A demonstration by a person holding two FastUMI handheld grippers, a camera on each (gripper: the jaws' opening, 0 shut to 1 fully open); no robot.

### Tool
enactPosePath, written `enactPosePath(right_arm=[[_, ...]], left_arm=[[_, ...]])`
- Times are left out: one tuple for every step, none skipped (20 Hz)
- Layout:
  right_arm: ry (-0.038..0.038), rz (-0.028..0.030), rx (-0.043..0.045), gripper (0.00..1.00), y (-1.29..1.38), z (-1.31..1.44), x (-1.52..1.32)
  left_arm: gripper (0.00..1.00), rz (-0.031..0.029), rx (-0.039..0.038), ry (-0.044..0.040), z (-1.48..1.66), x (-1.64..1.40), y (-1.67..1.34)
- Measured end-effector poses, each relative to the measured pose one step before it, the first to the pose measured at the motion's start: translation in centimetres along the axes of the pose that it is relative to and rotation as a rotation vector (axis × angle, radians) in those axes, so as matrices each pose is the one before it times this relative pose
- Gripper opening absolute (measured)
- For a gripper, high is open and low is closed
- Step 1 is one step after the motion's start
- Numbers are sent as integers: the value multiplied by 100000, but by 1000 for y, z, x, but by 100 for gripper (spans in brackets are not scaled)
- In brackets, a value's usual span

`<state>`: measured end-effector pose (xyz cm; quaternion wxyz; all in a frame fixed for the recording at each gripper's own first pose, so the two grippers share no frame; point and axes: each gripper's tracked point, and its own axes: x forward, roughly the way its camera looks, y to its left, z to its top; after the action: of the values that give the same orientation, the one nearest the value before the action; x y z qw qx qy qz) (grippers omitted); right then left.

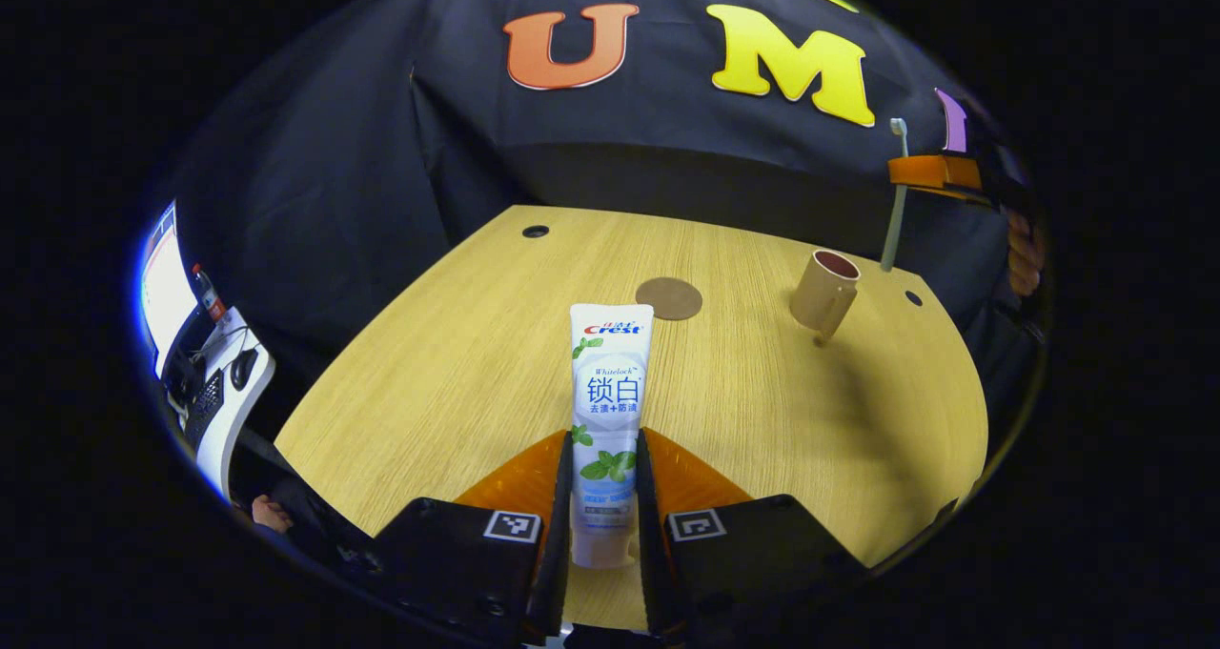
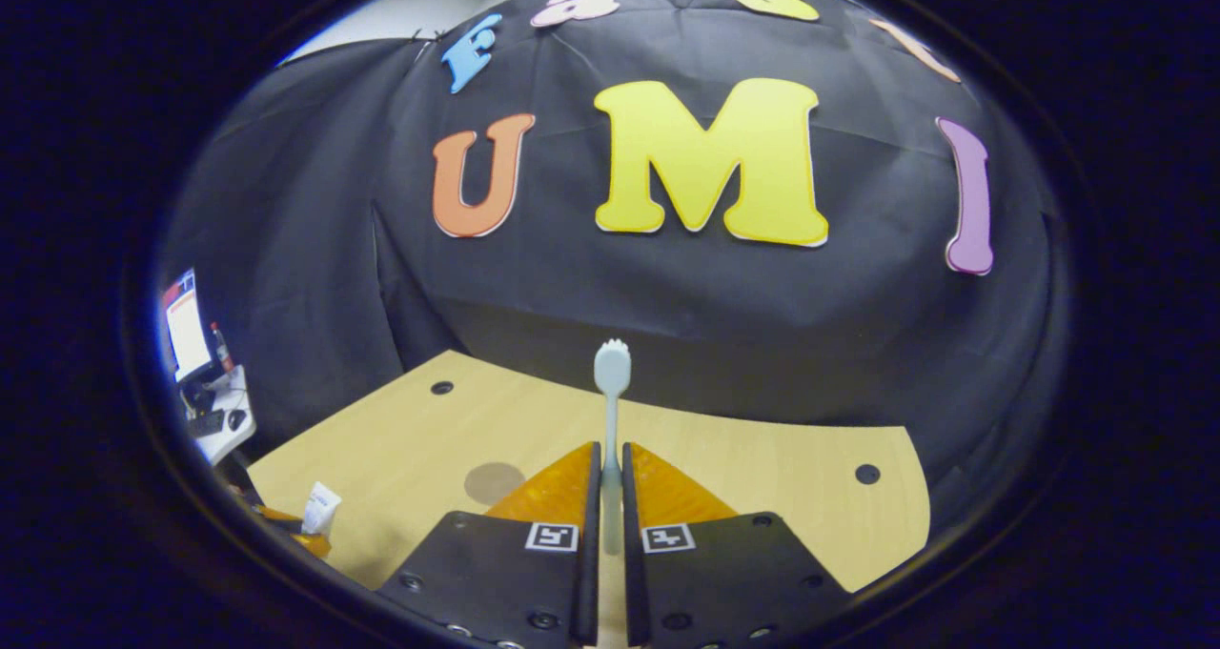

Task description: Put the toothbrush and toothpaste on the desktop into the cup, then pick up the cup and place it on the coaster on the desktop.

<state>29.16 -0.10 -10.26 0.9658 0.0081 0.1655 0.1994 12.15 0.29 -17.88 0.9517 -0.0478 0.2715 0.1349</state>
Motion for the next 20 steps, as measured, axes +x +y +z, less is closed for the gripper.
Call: enactPosePath(right_arm=[[-450, 19, 1556, 9, -526, 420, 1193], [-520, -732, 604, 9, -724, 109, 1559], [-1349, -3272, 136, 9, -1623, 173, 2869], [1160, -2182, 290, 9, -642, -824, 1898], [1368, -793, 424, 9, -309, -659, 1047], [2549, -1103, -145, 9, -349, -1081, 1350], [3066, -2048, -1078, 9, -681, -1396, 1306], [892, -15, 478, 9, -142, -395, 440], [998, -1180, 376, 10, -407, -344, 655], [980, -262, 153, 11, -96, -690, 330], [174, 404, -288, 12, 200, -150, 133], [882, 662, -1886, 17, -158, 38, -480], [-57, 152, -1464, 18, -63, -119, 441], [94, 713, -820, 18, -105, -86, -272], [-1027, 2053, -1174, 42, 219, 391, -822], [-1292, 392, -761, 50, -90, 292, -634], [-1778, 397, -769, 58, -197, 412, -760], [-2992, 419, 633, 63, -364, 475, -1336], [-3283, 1117, 932, 85, -387, 401, -1503], [-1982, -486, -332, 89, -434, 137, -667]], left_arm=[[35, 938, 929, -1446, 538, -203, 83], [35, 834, 764, -371, 311, -93, 104], [35, -298, -256, -945, 878, 122, -478], [35, 792, 13, -1472, 718, -107, -222], [34, 224, 152, -744, 289, -86, -146], [34, 233, 665, -505, 335, -99, -259], [34, 212, 773, -199, 408, -120, -505], [34, -755, -560, -469, 403, -71, -570], [39, -975, 45, -603, 616, -4, -713], [35, -920, 517, -1254, 639, 95, -598], [35, -680, 308, -1103, 567, 275, -465], [34, -1140, 164, -1423, 738, 491, -699], [39, -1135, -30, -1108, 602, 762, -680], [34, -1001, -238, -1063, 520, 619, -574], [34, -1644, 308, -1067, 610, 1068, -898], [34, -2092, 437, -1019, 595, 1144, -1125], [34, -1897, 300, -892, 453, 961, -925], [34, -3190, 1272, -2046, 829, 1294, -1333], [34, -4059, 670, -3654, 1245, 1648, -1725], [35, -2706, -413, -2504, 859, 1115, -1132]])
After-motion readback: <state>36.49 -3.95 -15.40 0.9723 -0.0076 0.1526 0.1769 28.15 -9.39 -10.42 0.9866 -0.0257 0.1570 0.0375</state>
